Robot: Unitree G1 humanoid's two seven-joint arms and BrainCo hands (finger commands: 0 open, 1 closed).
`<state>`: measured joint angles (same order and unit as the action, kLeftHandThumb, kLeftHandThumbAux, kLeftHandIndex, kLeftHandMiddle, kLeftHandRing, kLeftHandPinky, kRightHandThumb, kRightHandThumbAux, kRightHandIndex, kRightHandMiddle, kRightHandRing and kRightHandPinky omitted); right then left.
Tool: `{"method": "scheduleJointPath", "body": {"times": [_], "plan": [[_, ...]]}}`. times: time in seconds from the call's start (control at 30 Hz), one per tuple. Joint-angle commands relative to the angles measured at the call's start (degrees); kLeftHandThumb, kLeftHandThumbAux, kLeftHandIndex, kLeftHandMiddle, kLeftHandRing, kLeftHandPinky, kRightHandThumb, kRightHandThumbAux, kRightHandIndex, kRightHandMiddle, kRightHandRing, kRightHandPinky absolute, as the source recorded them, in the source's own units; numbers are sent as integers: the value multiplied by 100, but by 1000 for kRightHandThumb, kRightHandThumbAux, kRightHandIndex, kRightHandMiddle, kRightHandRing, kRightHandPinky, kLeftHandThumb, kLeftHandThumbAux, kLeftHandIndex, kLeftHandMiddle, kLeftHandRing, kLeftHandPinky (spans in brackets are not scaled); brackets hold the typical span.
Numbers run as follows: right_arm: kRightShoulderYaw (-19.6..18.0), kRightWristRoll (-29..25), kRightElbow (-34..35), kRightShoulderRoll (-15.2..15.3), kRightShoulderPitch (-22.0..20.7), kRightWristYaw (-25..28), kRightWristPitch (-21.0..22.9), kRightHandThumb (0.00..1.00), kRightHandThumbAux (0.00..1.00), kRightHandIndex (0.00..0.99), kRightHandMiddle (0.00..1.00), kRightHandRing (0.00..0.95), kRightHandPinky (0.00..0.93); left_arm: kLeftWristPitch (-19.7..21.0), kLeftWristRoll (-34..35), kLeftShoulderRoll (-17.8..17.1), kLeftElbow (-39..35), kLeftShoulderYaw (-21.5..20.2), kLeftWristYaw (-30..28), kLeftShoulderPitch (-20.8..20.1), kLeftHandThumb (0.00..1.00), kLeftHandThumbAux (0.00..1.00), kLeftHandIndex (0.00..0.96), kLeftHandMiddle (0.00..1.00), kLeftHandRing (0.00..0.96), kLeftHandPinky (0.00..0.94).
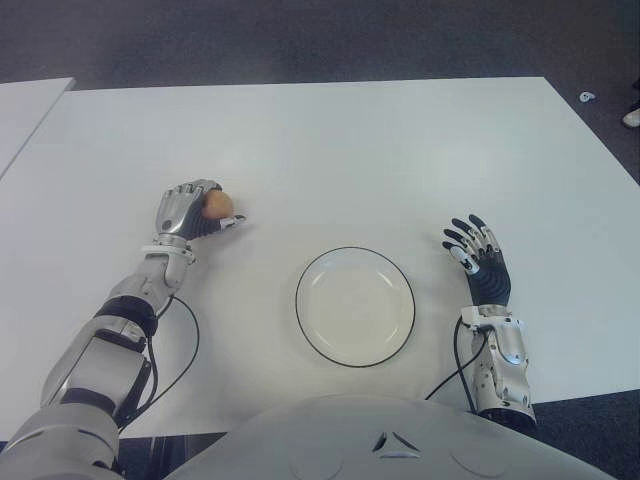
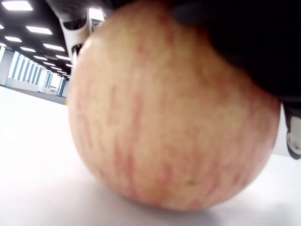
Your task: Put the apples into the plate.
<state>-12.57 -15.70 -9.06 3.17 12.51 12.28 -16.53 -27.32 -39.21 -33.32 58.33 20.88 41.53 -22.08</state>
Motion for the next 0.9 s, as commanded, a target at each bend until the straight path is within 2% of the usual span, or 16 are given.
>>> {"method": "scheduleJointPath", "body": {"times": [0.03,0.2,0.3,0.33,0.4,0.63,0.9], "plan": [[19,5,-181,-47,99,-12,161,494,724,129,237,262,306,39,-50,-66,-89,-6,21,-9,749,695,443,876,865,850],[31,14,-135,-51,109,-23,160,487,722,123,231,258,299,84,-144,-109,-221,16,115,16,749,695,443,881,871,856],[37,24,-106,-58,117,-39,161,485,724,122,230,259,303,279,-193,-200,-1128,-93,14,265,749,695,443,882,873,857],[41,28,-97,-65,120,-50,170,485,725,121,229,259,304,438,-201,-249,-1688,-182,-125,414,749,695,443,882,873,857],[45,33,-102,-73,112,-62,179,487,728,121,230,260,305,652,-205,-298,-2319,-284,-306,588,749,695,443,882,873,856],[65,25,-154,-116,52,-92,197,511,730,126,237,261,300,1096,-525,-341,-3295,-411,-391,721,750,695,443,882,875,860],[101,56,-245,-157,-19,-105,197,530,733,135,247,271,310,1532,-890,-437,-4351,-598,-828,847,750,695,443,887,884,864]]}}
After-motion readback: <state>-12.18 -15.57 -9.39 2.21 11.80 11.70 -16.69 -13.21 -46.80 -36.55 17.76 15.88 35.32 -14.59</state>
